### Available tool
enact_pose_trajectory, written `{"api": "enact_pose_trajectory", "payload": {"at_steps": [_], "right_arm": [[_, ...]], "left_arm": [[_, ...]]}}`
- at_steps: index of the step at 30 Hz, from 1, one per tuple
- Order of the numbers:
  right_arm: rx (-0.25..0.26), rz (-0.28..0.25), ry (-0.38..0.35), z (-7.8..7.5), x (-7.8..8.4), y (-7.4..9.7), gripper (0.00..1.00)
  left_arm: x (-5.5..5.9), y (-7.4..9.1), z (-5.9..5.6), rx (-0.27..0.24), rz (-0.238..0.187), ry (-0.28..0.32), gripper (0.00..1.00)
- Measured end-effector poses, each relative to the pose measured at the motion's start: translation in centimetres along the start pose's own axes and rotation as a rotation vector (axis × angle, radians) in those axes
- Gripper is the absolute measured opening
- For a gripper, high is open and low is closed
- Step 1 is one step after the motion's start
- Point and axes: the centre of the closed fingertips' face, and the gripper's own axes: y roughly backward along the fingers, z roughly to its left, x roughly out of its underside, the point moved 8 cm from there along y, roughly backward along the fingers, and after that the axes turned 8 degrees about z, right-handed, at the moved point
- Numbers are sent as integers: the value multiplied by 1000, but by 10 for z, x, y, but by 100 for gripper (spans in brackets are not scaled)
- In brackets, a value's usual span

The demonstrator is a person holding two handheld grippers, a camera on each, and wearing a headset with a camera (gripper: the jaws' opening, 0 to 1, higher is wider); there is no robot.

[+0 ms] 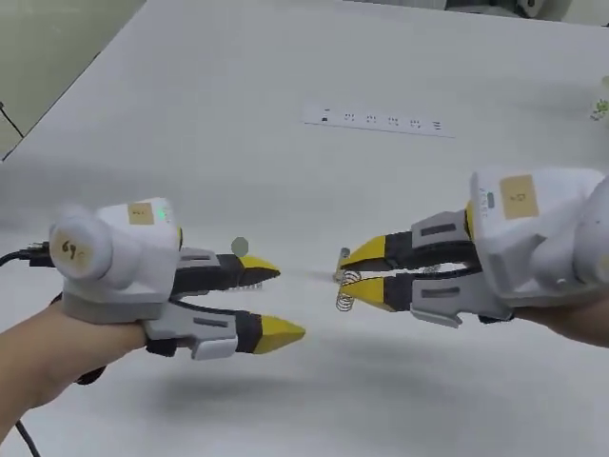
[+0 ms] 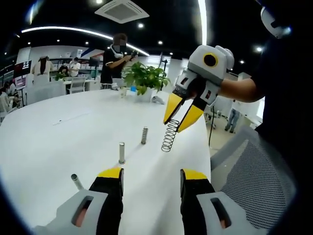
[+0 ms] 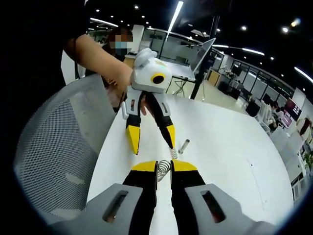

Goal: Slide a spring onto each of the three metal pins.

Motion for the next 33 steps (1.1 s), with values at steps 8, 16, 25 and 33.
{"api": "enact_pose_trajectory", "payload": {"at_steps": [8,16,25,33], "right_arm": [[16,10,0,-1,3,-2,7],[34,18,0,-2,7,-2,7],[50,34,5,-3,14,-3,7],[67,45,-1,-4,21,-5,7]], "left_arm": [[9,14,8,-46,14,29,49],[17,25,16,-97,16,55,60],[30,37,22,-156,19,93,77],[32,43,30,-213,1,124,98]]}}
